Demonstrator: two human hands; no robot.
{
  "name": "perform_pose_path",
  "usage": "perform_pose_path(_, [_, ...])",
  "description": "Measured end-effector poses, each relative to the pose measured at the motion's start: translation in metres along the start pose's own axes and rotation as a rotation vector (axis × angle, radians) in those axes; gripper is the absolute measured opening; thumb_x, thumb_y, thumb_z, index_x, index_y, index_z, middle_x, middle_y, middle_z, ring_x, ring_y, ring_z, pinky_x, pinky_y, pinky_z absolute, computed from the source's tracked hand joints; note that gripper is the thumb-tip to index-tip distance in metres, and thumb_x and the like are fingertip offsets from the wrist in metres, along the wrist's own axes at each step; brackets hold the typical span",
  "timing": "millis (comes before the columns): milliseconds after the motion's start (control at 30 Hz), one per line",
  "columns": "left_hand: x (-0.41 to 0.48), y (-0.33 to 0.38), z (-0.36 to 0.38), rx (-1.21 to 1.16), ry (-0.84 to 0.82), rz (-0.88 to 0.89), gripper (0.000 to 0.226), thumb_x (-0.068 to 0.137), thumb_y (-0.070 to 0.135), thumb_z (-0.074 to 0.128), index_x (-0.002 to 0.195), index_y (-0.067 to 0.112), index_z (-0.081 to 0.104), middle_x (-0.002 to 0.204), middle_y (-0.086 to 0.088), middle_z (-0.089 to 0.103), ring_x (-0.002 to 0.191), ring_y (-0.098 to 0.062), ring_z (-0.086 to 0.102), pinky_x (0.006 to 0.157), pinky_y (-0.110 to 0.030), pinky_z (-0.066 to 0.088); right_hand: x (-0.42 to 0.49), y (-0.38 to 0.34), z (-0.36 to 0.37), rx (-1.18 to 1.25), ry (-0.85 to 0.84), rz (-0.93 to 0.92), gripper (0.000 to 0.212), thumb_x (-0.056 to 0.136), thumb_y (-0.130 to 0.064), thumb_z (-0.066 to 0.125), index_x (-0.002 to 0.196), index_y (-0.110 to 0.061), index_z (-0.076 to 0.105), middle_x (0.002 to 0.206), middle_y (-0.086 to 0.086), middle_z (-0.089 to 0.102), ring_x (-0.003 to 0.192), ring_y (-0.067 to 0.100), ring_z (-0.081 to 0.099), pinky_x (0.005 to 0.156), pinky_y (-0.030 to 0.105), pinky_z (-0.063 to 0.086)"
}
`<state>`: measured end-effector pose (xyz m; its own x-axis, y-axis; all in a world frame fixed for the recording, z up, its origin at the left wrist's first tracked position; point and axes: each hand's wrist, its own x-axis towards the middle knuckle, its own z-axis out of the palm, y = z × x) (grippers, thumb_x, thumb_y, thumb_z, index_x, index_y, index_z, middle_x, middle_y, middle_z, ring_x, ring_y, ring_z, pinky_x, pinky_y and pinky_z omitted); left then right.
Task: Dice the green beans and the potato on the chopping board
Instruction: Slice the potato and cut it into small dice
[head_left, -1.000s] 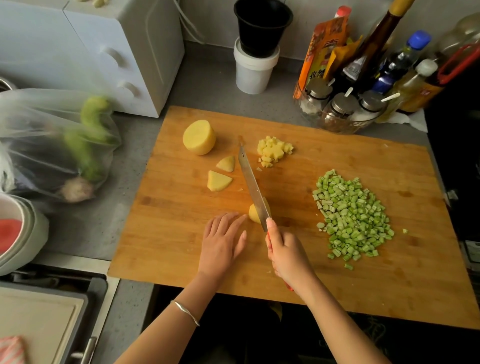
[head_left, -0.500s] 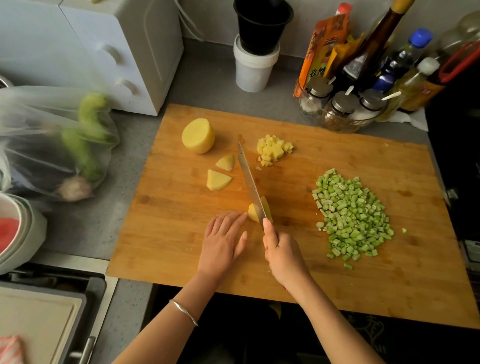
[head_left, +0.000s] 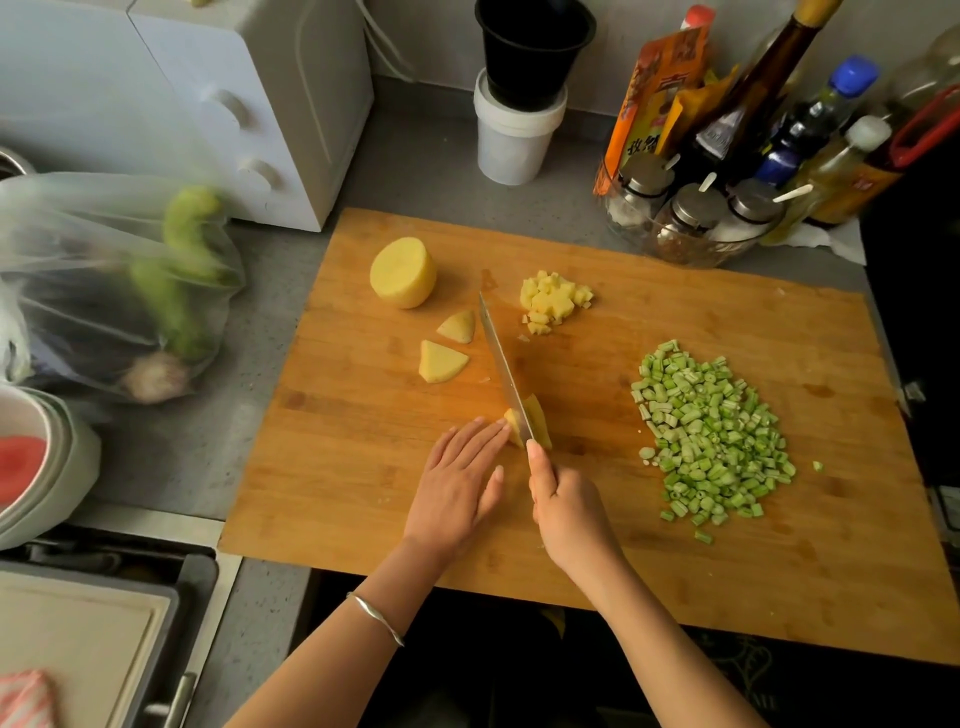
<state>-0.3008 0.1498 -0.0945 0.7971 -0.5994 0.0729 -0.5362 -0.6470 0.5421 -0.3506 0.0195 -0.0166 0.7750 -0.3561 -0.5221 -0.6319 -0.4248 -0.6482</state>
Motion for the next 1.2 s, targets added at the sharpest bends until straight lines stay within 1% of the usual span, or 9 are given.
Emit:
perform_pose_path(100, [0.0, 0.001, 0.0, -0.007, 0.002, 0.016, 0.052, 0.101, 0.04, 0.018, 0.145, 0.019, 0.038, 0.147, 0.006, 0.042, 0.142, -0.01, 0.023, 0.116, -0.033, 0.014, 0.005, 0.007, 0.004, 0.017, -0.003, 0.04, 0.054, 0.097, -0.059, 0.025, 0.059, -0.024, 0.043, 0.056, -0.007, 0.044, 0.055, 0.014, 0.044, 0.055, 0.027, 0.033])
perform_pose_path(300, [0.0, -0.001, 0.002, 0.007, -0.001, 0.03, 0.055, 0.101, 0.043, 0.018, 0.145, 0.016, 0.038, 0.147, 0.004, 0.042, 0.141, -0.011, 0.024, 0.115, -0.036, 0.017, 0.005, 0.008, 0.0, 0.144, -0.028, 0.088, 0.058, 0.095, -0.059, 0.029, 0.054, -0.022, 0.042, 0.033, -0.011, 0.038, 0.04, 0.007, 0.035, 0.046, 0.024, 0.026])
perform_pose_path(433, [0.0, 0.0, 0.001, 0.001, 0.0, 0.031, 0.054, 0.1, 0.042, 0.021, 0.144, 0.017, 0.038, 0.147, 0.004, 0.042, 0.141, -0.011, 0.025, 0.116, -0.034, 0.015, 0.0, 0.0, -0.012, 0.331, -0.089, 0.149, 0.056, 0.095, -0.06, 0.034, 0.059, -0.017, 0.038, 0.042, -0.007, 0.03, 0.036, 0.009, 0.027, 0.043, 0.024, 0.02])
perform_pose_path(633, [0.0, -0.003, 0.001, -0.044, -0.004, 0.014, 0.057, 0.101, 0.048, 0.017, 0.144, 0.019, 0.039, 0.148, 0.005, 0.04, 0.141, -0.009, 0.023, 0.117, -0.028, 0.009, -0.008, -0.006, -0.039, 0.428, -0.134, 0.044, 0.054, 0.095, -0.059, 0.037, 0.073, -0.009, 0.042, 0.052, 0.002, 0.025, 0.038, 0.012, 0.022, 0.041, 0.024, 0.016])
perform_pose_path(733, [0.002, -0.004, -0.005, -0.102, 0.023, 0.021, 0.056, 0.1, 0.05, 0.018, 0.143, 0.02, 0.041, 0.147, 0.005, 0.04, 0.139, -0.009, 0.026, 0.115, -0.033, 0.019, -0.009, -0.003, -0.048, 0.466, -0.163, 0.023, 0.057, 0.088, -0.064, 0.039, 0.075, -0.009, 0.045, 0.052, 0.004, 0.027, 0.039, 0.014, 0.023, 0.042, 0.024, 0.017])
perform_pose_path(833, [0.013, -0.007, -0.018, -0.115, 0.038, 0.013, 0.054, 0.097, 0.049, 0.032, 0.144, 0.023, 0.035, 0.149, 0.006, 0.036, 0.136, -0.011, 0.031, 0.113, -0.037, 0.028, -0.009, 0.001, -0.055, 0.48, -0.16, -0.011, 0.058, 0.086, -0.064, 0.039, 0.073, -0.008, 0.045, 0.05, 0.003, 0.029, 0.037, 0.014, 0.023, 0.041, 0.025, 0.017])
perform_pose_path(1000, [0.054, -0.011, -0.037, -0.03, -0.156, 0.048, 0.091, 0.082, 0.052, 0.063, 0.151, 0.028, 0.009, 0.158, 0.007, 0.014, 0.14, -0.016, 0.025, 0.11, -0.036, 0.035, -0.006, 0.006, -0.067, 0.483, -0.13, -0.037, 0.055, 0.09, -0.061, 0.038, 0.065, -0.011, 0.043, 0.047, 0.001, 0.031, 0.035, 0.013, 0.025, 0.038, 0.023, 0.02])
perform_pose_path(1100, [0.08, -0.006, -0.039, 0.083, -0.296, 0.11, 0.1, 0.078, 0.056, 0.064, 0.151, 0.031, 0.0, 0.159, 0.007, 0.004, 0.142, -0.018, 0.019, 0.113, -0.038, 0.029, -0.005, 0.008, -0.073, 0.483, -0.102, -0.034, 0.056, 0.088, -0.062, 0.038, 0.068, -0.01, 0.043, 0.047, 0.001, 0.031, 0.035, 0.013, 0.026, 0.038, 0.023, 0.021])
perform_pose_path(1200, [0.097, 0.002, -0.036, 0.1, -0.399, 0.142, 0.094, 0.079, 0.063, 0.057, 0.151, 0.034, 0.004, 0.158, 0.008, 0.008, 0.141, -0.019, 0.02, 0.111, -0.035, 0.026, -0.005, 0.011, -0.078, 0.489, -0.075, -0.038, 0.057, 0.087, -0.063, 0.037, 0.068, -0.01, 0.043, 0.048, 0.003, 0.03, 0.036, 0.014, 0.024, 0.039, 0.024, 0.021])
